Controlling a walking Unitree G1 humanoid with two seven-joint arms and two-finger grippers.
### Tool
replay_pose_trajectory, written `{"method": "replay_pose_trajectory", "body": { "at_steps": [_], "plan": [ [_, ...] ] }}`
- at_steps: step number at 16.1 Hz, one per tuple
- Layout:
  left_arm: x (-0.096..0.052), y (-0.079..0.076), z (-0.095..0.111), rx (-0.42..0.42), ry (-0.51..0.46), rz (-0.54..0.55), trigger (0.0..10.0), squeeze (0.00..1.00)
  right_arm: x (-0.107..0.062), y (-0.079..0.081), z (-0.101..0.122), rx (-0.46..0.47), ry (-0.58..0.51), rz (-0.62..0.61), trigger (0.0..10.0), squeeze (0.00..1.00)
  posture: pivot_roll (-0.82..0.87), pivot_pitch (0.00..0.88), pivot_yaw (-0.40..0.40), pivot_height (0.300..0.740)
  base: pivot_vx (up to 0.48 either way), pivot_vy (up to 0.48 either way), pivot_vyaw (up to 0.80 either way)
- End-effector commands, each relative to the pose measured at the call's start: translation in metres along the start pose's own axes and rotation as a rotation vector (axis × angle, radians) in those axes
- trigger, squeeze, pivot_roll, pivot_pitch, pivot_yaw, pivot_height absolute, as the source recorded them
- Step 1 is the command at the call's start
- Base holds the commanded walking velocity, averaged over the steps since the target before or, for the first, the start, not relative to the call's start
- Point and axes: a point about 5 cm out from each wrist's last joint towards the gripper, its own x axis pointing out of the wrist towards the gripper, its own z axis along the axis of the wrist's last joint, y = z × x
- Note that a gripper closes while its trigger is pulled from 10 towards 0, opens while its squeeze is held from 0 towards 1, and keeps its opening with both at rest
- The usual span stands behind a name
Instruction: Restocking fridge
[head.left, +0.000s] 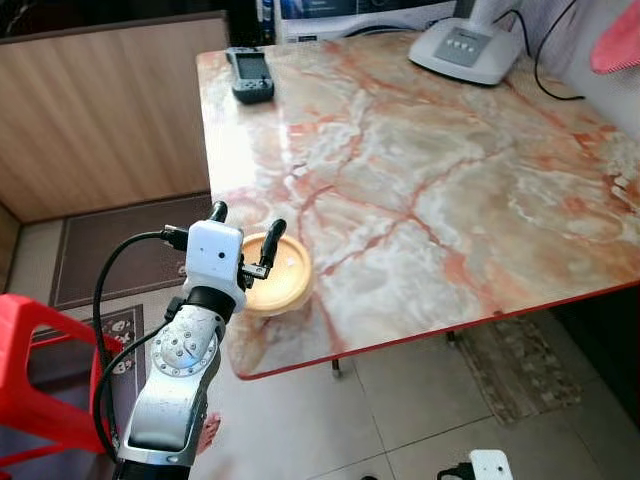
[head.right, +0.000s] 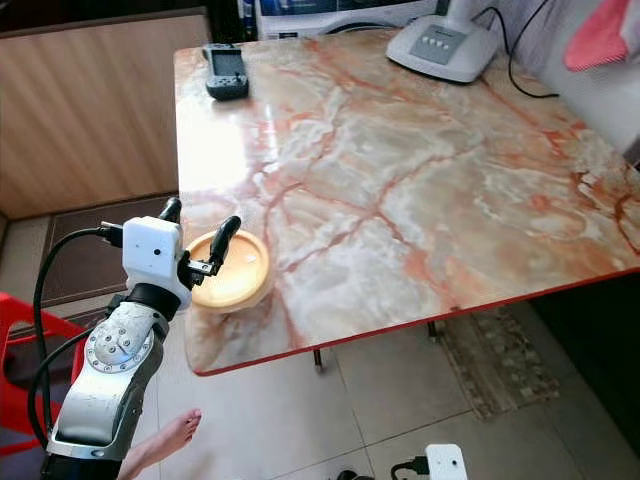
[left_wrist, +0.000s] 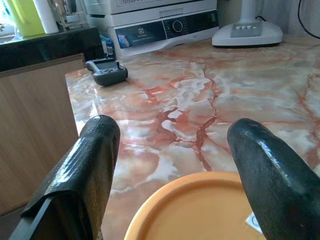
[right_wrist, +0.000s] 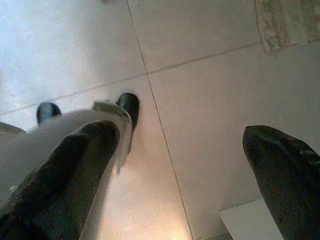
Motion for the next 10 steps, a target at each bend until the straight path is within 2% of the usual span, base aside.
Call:
{"method": "replay_pose_trajectory", "body": {
  "at_steps": [1, 4, 6, 10],
  "plan": [
    [-0.001, -0.001, 0.003, 0.001, -0.011, -0.004, 10.0, 0.00, 0.002, 0.010, 0.001, 0.002, 0.011, 0.011, 10.0, 0.00, 0.16, 0.183, -0.036, 0.740, 0.247, 0.000, 0.00],
    [-0.001, -0.001, 0.004, 0.001, -0.014, -0.005, 10.0, 0.00, 0.004, 0.025, 0.006, -0.004, 0.004, 0.028, 10.0, 0.00, 0.16, 0.182, -0.036, 0.740, 0.250, 0.000, 0.00],
    [-0.001, -0.001, 0.004, 0.003, -0.016, -0.006, 10.0, 0.00, 0.004, 0.025, 0.003, -0.005, 0.009, 0.027, 10.0, 0.00, 0.16, 0.183, -0.037, 0.740, 0.247, 0.000, 0.00],
    [-0.003, -0.002, 0.005, 0.000, -0.025, -0.013, 10.0, 0.00, -0.002, -0.001, -0.008, -0.004, 0.020, 0.002, 10.0, 0.00, 0.16, 0.185, -0.038, 0.740, 0.000, 0.000, 0.00]
  ]
}}
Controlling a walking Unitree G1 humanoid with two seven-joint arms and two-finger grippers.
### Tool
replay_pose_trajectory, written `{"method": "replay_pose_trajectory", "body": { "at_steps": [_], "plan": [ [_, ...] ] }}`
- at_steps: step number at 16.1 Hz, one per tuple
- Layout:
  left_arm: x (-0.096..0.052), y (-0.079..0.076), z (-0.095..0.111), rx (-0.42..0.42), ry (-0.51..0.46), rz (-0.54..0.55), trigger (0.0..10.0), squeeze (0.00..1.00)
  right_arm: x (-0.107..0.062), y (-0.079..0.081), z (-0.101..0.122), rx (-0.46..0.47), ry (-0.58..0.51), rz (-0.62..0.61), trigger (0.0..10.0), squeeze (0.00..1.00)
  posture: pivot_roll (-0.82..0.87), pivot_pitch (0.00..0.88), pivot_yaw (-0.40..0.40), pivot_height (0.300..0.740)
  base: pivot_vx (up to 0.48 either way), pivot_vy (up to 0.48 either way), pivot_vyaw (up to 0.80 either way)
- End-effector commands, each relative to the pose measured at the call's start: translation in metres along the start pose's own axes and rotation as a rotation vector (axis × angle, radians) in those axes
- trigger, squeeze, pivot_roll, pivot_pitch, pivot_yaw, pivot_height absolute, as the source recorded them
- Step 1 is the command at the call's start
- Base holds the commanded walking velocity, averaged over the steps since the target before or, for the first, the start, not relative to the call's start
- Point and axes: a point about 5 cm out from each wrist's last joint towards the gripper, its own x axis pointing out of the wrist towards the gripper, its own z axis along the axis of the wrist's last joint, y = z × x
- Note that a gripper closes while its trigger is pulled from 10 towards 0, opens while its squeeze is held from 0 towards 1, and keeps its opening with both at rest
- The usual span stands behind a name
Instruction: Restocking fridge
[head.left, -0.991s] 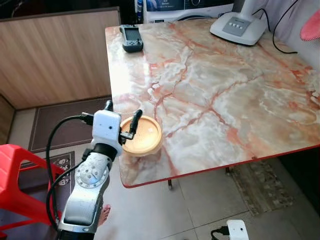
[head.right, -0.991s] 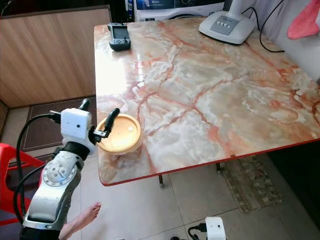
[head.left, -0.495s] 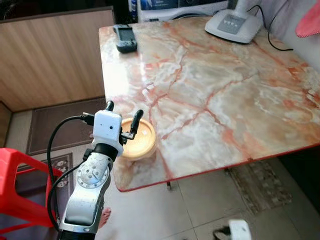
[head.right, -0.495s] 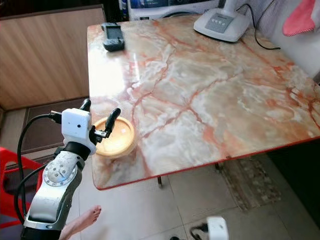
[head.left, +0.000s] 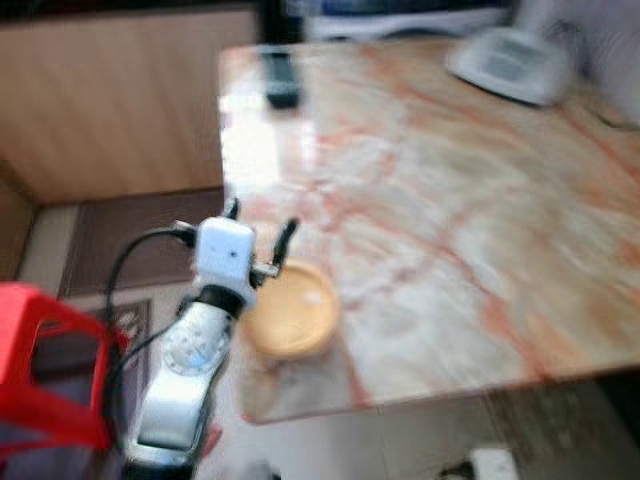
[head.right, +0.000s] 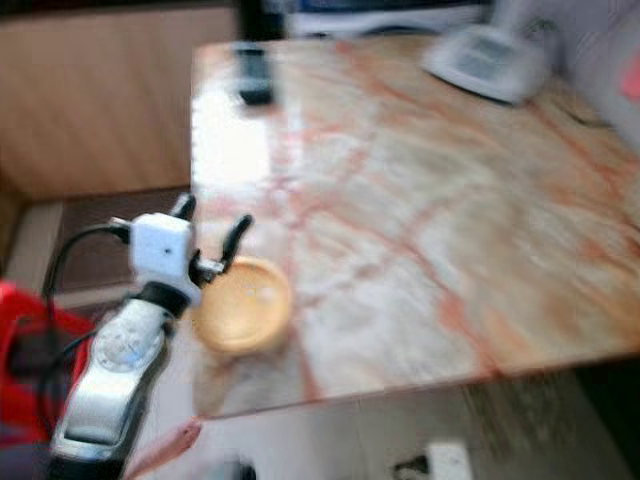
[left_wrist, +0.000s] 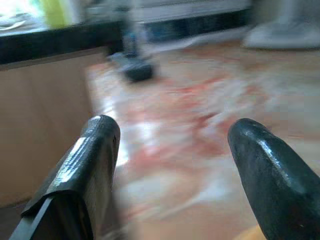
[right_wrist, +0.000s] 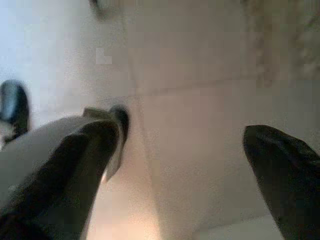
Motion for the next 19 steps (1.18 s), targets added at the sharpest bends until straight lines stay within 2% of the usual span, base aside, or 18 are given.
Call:
{"method": "replay_pose_trajectory", "body": {
  "at_steps": [1, 2, 4, 5, 6, 8, 9, 11, 13, 16, 17, 19],
  "plan": [
    [0.001, -0.006, 0.007, -0.013, -0.034, -0.016, 10.0, 0.00, -0.003, 0.006, -0.013, 0.012, 0.032, 0.022, 10.0, 0.00, 0.16, 0.185, -0.038, 0.740, 0.000, 0.000, 0.00],
    [0.001, -0.006, 0.008, -0.032, -0.035, -0.011, 10.0, 0.00, -0.002, 0.007, -0.011, 0.010, 0.030, 0.023, 10.0, 0.00, 0.16, 0.184, -0.038, 0.740, 0.000, 0.000, 0.00],
    [-0.003, -0.004, 0.010, -0.158, -0.029, 0.025, 10.0, 0.00, 0.002, 0.022, -0.001, -0.004, 0.020, 0.032, 10.0, 0.00, 0.16, 0.183, -0.038, 0.740, 0.000, 0.000, 0.00],
    [-0.006, 0.000, 0.013, -0.274, -0.027, 0.043, 10.0, 0.00, 0.004, 0.031, 0.002, -0.005, 0.017, 0.034, 10.0, 0.00, 0.16, 0.184, -0.037, 0.740, 0.000, 0.000, 0.00],
    [-0.008, 0.002, 0.013, -0.326, -0.021, 0.038, 10.0, 0.00, 0.004, 0.034, 0.003, -0.003, 0.016, 0.037, 10.0, 0.00, 0.16, 0.184, -0.037, 0.740, 0.000, 0.000, 0.00],
    [-0.013, 0.005, 0.011, -0.355, -0.010, 0.033, 10.0, 0.00, 0.004, 0.037, 0.002, -0.002, 0.019, 0.040, 10.0, 0.00, 0.17, 0.181, -0.034, 0.740, 0.000, 0.000, 0.00],
    [-0.016, 0.010, 0.010, -0.393, -0.010, 0.051, 10.0, 0.00, 0.003, 0.036, -0.001, -0.008, 0.027, 0.043, 10.0, 0.00, 0.17, 0.180, -0.029, 0.740, 0.000, 0.000, 0.00],
    [-0.022, 0.014, 0.011, -0.521, 0.003, 0.041, 10.0, 0.00, 0.001, 0.030, -0.008, -0.025, 0.031, 0.046, 10.0, 0.00, 0.17, 0.173, -0.023, 0.740, 0.000, 0.000, 0.00],
    [-0.023, 0.024, 0.015, -0.629, -0.018, 0.079, 10.0, 0.00, -0.001, 0.015, -0.012, -0.022, 0.036, 0.030, 10.0, 0.00, 0.18, 0.162, -0.024, 0.740, 0.000, 0.000, 0.00],
    [-0.034, 0.030, 0.008, -0.714, 0.018, -0.031, 10.0, 0.00, 0.000, 0.014, -0.009, -0.029, 0.034, 0.024, 10.0, 0.00, 0.18, 0.155, -0.025, 0.740, 0.000, 0.000, 0.00],
    [-0.041, 0.041, 0.000, -0.743, 0.044, -0.030, 10.0, 0.00, 0.002, 0.024, -0.002, -0.035, 0.030, 0.033, 10.0, 0.00, 0.18, 0.152, -0.027, 0.740, 0.000, 0.000, 0.00],
    [-0.045, 0.049, -0.008, -0.746, 0.078, -0.005, 10.0, 0.00, 0.004, 0.035, 0.001, -0.042, 0.030, 0.043, 10.0, 0.00, 0.18, 0.157, -0.031, 0.740, 0.000, 0.000, 0.00]
  ]
}}
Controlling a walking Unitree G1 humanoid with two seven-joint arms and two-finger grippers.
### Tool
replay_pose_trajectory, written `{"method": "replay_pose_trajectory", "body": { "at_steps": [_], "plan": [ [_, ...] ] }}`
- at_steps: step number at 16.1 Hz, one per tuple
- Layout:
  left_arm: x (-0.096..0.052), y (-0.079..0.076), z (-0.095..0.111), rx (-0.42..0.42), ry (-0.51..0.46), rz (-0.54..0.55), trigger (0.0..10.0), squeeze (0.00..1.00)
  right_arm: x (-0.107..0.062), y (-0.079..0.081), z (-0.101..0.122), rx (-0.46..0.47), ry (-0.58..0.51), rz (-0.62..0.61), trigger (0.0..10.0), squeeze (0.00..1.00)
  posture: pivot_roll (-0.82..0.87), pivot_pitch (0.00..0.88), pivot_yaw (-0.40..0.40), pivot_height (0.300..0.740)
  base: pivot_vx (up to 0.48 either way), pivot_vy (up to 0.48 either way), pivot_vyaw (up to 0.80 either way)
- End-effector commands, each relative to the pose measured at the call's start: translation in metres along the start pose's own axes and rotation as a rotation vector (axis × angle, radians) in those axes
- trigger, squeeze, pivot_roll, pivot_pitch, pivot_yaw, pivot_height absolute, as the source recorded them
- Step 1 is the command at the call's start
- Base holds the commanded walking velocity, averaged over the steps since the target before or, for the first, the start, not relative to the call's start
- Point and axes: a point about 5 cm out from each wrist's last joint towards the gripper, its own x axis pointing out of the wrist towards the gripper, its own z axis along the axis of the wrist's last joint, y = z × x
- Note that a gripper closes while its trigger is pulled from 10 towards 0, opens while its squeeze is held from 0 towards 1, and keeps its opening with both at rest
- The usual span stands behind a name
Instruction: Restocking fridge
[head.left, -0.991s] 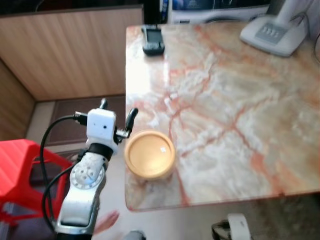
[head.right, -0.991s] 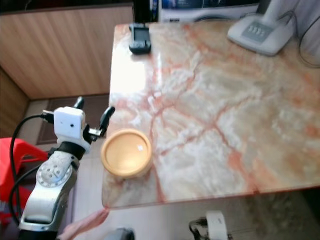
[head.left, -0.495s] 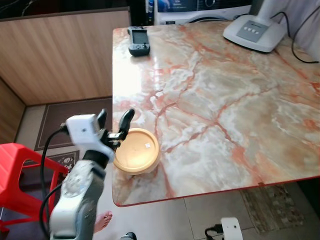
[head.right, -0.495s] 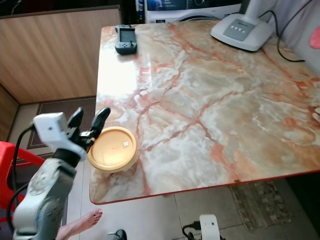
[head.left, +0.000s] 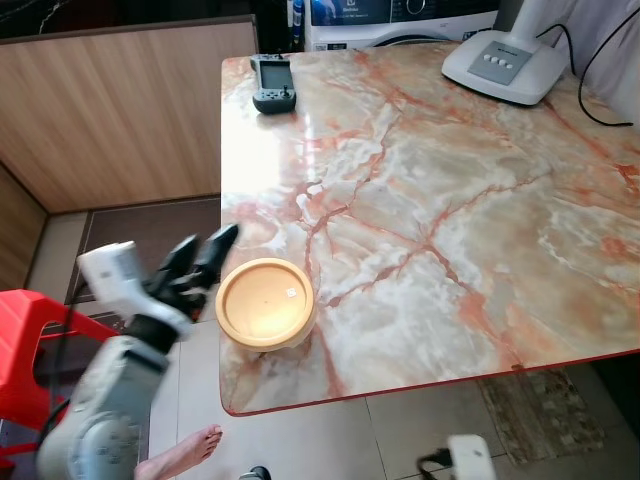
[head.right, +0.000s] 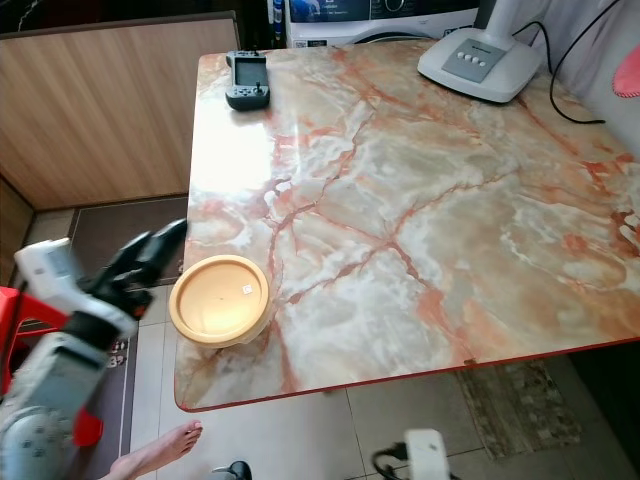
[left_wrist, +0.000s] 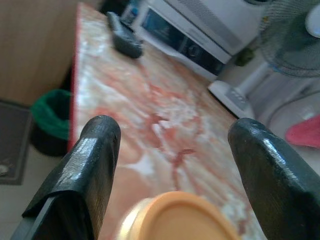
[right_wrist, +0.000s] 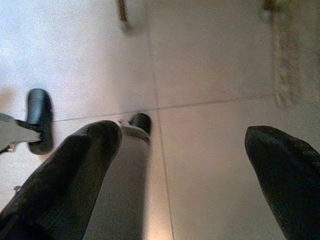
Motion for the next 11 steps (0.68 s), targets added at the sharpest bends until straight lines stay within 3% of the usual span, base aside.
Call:
{"method": "replay_pose_trajectory", "body": {
  "at_steps": [1, 5, 8, 11],
  "plan": [
    [-0.005, 0.008, -0.004, 0.005, 0.040, 0.020, 10.0, 0.00, -0.001, 0.005, -0.010, -0.007, 0.043, 0.002, 10.0, 0.00, 0.18, 0.157, -0.031, 0.740, 0.000, 0.000, 0.00],
    [-0.009, 0.018, -0.004, -0.011, 0.075, 0.048, 10.0, 0.00, -0.004, 0.002, -0.017, -0.012, 0.050, -0.001, 10.0, 0.00, 0.18, 0.167, -0.033, 0.740, 0.000, 0.000, 0.00],
    [-0.005, 0.021, -0.015, -0.075, 0.107, 0.034, 10.0, 0.00, -0.010, -0.027, -0.025, -0.008, 0.054, -0.030, 10.0, 0.00, 0.17, 0.177, -0.038, 0.740, 0.000, 0.000, 0.00],
    [0.000, 0.022, -0.021, -0.112, 0.113, 0.020, 10.0, 0.00, -0.010, -0.032, -0.023, -0.017, 0.050, -0.032, 10.0, 0.00, 0.17, 0.181, -0.043, 0.740, 0.000, 0.000, 0.00]
  ]
}}
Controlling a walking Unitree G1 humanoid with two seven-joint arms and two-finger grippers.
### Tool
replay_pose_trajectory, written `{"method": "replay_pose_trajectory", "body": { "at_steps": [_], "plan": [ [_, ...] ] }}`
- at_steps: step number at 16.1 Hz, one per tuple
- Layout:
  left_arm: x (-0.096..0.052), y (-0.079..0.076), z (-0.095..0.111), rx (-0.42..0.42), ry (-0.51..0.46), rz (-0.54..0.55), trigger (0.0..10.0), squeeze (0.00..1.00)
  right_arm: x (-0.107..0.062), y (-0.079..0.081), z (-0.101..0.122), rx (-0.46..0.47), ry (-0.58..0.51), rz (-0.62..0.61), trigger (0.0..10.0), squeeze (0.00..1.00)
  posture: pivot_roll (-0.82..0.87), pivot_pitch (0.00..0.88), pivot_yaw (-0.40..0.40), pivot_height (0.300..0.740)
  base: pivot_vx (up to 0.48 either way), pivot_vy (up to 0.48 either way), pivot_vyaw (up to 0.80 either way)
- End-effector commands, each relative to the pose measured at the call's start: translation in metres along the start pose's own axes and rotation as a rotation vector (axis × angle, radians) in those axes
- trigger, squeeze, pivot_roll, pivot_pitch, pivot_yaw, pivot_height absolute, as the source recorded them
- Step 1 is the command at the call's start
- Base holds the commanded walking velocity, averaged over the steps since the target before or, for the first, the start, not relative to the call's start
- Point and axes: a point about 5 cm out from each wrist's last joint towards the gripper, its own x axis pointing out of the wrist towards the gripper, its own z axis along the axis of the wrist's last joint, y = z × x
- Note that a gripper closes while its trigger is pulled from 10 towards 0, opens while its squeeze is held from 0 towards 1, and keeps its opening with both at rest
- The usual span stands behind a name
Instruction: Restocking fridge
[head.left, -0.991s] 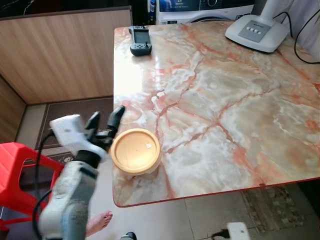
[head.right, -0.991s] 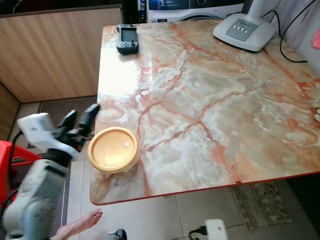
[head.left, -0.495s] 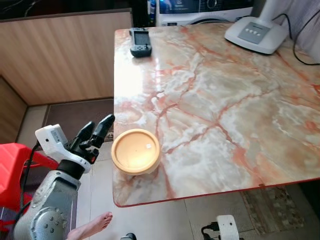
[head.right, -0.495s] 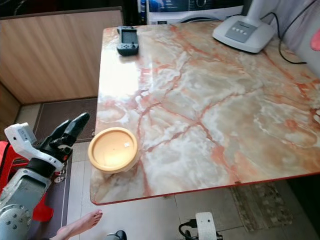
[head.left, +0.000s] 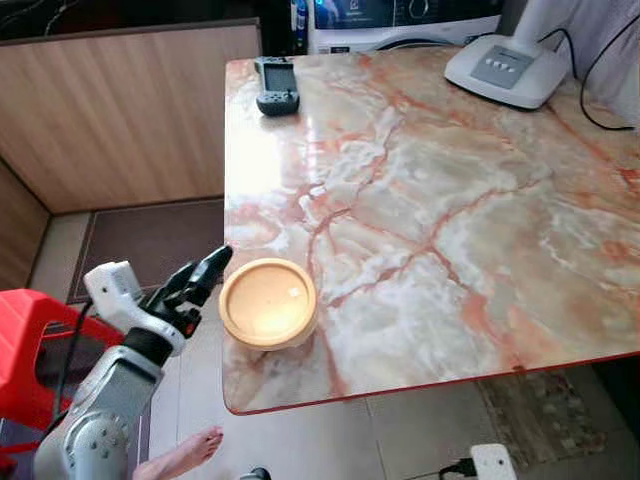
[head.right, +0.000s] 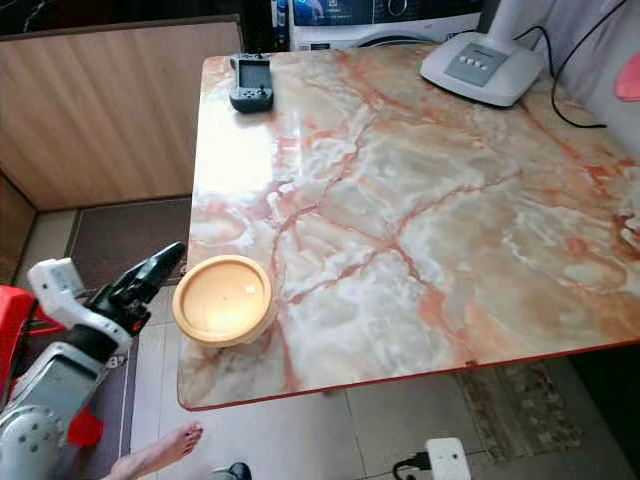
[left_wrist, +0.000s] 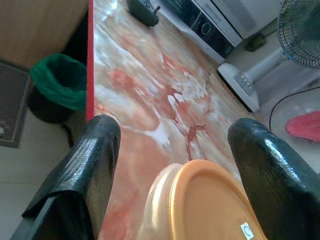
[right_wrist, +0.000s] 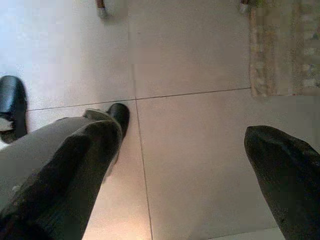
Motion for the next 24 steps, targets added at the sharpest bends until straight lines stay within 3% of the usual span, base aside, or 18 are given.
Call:
{"method": "replay_pose_trajectory", "body": {
  "at_steps": [1, 7, 11, 14, 19, 22, 23, 24],
  "plan": [
    [0.001, 0.001, -0.004, -0.022, 0.012, -0.002, 10.0, 0.00, 0.000, 0.006, -0.005, 0.007, 0.017, 0.011, 10.0, 0.00, 0.16, 0.181, -0.042, 0.740, 0.000, 0.000, 0.00],
    [0.008, 0.001, -0.027, -0.093, 0.091, -0.057, 10.0, 0.00, 0.008, 0.046, 0.019, -0.021, -0.013, 0.059, 10.0, 0.00, 0.16, 0.183, -0.047, 0.740, 0.000, 0.000, 0.00],
    [0.012, 0.001, -0.033, -0.114, 0.100, -0.061, 10.0, 0.00, 0.009, 0.059, 0.025, -0.019, -0.022, 0.065, 10.0, 0.00, 0.15, 0.182, -0.045, 0.740, 0.000, 0.000, 0.00],
    [0.013, 0.003, -0.034, -0.128, 0.098, -0.065, 10.0, 0.00, 0.007, 0.041, 0.018, -0.016, -0.012, 0.048, 10.0, 0.00, 0.15, 0.184, -0.045, 0.740, 0.000, 0.000, 0.00],
    [0.014, 0.002, -0.039, -0.197, 0.099, -0.073, 10.0, 0.00, 0.007, 0.038, 0.016, -0.030, -0.013, 0.047, 10.0, 0.00, 0.15, 0.184, -0.046, 0.740, 0.000, 0.000, 0.00],
    [0.016, -0.006, -0.049, -0.229, 0.129, -0.095, 10.0, 0.00, 0.007, 0.037, 0.016, -0.053, -0.011, 0.050, 10.0, 0.00, 0.15, 0.183, -0.045, 0.740, 0.000, 0.000, 0.00],
    [0.017, -0.010, -0.053, -0.243, 0.142, -0.109, 3.7, 0.00, 0.007, 0.037, 0.016, -0.065, -0.009, 0.051, 10.0, 0.00, 0.15, 0.183, -0.045, 0.740, 0.000, 0.000, 0.00],
    [0.018, -0.011, -0.053, -0.246, 0.143, -0.110, 2.9, 0.00, 0.007, 0.037, 0.016, -0.066, -0.009, 0.051, 10.0, 0.00, 0.15, 0.183, -0.045, 0.740, 0.000, 0.000, 0.00]
  ]
}}
